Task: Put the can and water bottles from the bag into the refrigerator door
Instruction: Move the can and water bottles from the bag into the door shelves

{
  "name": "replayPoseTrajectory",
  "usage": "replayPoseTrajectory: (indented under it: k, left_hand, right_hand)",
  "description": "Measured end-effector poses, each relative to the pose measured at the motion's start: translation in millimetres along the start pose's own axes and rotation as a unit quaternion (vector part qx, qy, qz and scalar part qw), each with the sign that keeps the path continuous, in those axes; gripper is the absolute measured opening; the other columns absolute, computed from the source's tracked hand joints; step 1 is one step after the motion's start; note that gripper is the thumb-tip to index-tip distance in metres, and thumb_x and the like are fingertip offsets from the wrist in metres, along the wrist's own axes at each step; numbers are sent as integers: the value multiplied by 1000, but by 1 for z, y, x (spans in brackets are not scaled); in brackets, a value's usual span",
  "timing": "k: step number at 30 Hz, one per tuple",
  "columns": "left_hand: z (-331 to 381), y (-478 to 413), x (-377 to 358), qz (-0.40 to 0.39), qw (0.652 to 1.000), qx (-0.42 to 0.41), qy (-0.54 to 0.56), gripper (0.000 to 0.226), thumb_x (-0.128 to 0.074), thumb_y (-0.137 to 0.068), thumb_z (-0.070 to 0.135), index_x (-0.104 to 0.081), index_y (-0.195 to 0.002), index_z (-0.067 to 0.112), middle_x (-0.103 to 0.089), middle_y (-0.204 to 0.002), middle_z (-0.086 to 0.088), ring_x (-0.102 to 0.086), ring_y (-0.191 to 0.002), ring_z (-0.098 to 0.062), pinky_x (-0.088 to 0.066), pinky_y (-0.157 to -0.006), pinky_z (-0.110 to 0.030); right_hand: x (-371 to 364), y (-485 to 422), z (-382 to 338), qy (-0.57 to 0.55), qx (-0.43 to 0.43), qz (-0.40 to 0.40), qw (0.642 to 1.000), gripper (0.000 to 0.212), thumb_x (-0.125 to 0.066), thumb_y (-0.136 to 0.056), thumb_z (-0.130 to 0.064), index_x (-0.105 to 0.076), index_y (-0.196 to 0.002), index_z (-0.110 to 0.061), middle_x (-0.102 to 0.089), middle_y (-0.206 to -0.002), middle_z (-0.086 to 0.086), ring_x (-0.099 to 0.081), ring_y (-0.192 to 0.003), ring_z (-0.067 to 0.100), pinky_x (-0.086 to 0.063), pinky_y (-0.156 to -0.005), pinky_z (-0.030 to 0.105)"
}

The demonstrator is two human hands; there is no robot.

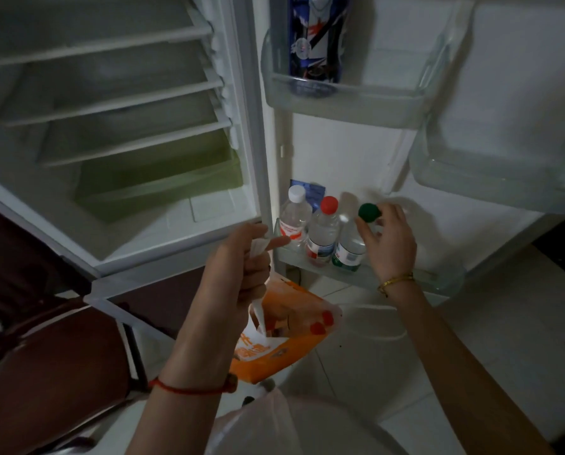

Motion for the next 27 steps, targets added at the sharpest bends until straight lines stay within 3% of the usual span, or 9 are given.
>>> replayPoseTrajectory:
  k: [2,5,10,14,17,21,25,27]
  left_hand:
    - [-2,2,-7,-7,1000,1,-4,35,-43,-98,25,-70,-83,9,-25,-45,9,-19,-34,-3,-20,-31,-14]
    - [-4,3,-14,-9,1000,1,-5,38,-43,-98,25,-70,-74,13,-25,-46,8,-20,-34,-3,-22,-30,-15]
    - [-10,3,-24,-2,1000,8,-21,35,-42,-98,27,-69,-102,5,-25,-46,9,-20,-35,-3,-22,-31,-15]
    - [-16,5,-31,3,1000,12,-14,40,-42,-97,29,-67,-113,1,-24,-48,9,-20,-36,-3,-21,-31,-16]
    - [-19,9,-35,3,1000,8,-20,41,-42,-97,29,-66,-115,0,-24,-50,8,-21,-36,-3,-21,-32,-16]
    - [-19,15,-39,14,999,-2,-30,40,-43,-97,28,-67,-114,0,-24,-50,6,-19,-37,-4,-19,-33,-17]
    - [-20,21,-40,20,1000,-5,-18,38,-43,-97,25,-66,-110,-1,-25,-47,8,-19,-36,-3,-18,-33,-17]
    - [-20,24,-38,24,1000,-12,-13,36,-42,-98,24,-67,-97,-1,-25,-45,8,-20,-34,-3,-18,-32,-16]
  right_hand:
    - [-3,0,1,9,-7,-6,1000,33,-62,-88,-39,-56,-104,-11,-58,-108,6,-63,-92,22,-50,-66,30]
    - [-3,-1,4,7,-16,-10,1000,37,-63,-86,-41,-57,-106,-11,-59,-109,7,-64,-93,23,-53,-68,34]
    - [5,2,9,-27,-33,-13,999,47,-70,-81,-41,-55,-113,-10,-58,-113,7,-58,-98,19,-42,-69,25]
    - [14,37,18,-22,-17,16,999,36,-65,-83,-45,-53,-89,-12,-56,-84,3,-53,-73,14,-45,-61,25]
    - [-19,70,39,27,-59,-145,987,29,-56,-91,-40,-59,-78,-14,-55,-68,-2,-53,-63,13,-46,-60,27]
    - [-74,126,61,66,-94,-384,916,26,-54,-91,-28,-67,-90,-7,-68,-87,9,-65,-84,23,-54,-81,33]
    - [-93,156,64,47,-112,-479,869,33,-64,-86,-24,-64,-113,-5,-68,-110,12,-64,-101,24,-47,-84,25]
    - [-99,163,65,58,-118,-506,853,39,-65,-86,-24,-60,-121,-9,-66,-116,11,-62,-105,23,-46,-87,26]
Point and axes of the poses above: each hand's wrist, its own y-axis away from the middle knuckle, its own x-axis out of the back of the hand, z = x × y, the point moved 8 cm from there along -y, towards the middle knuckle
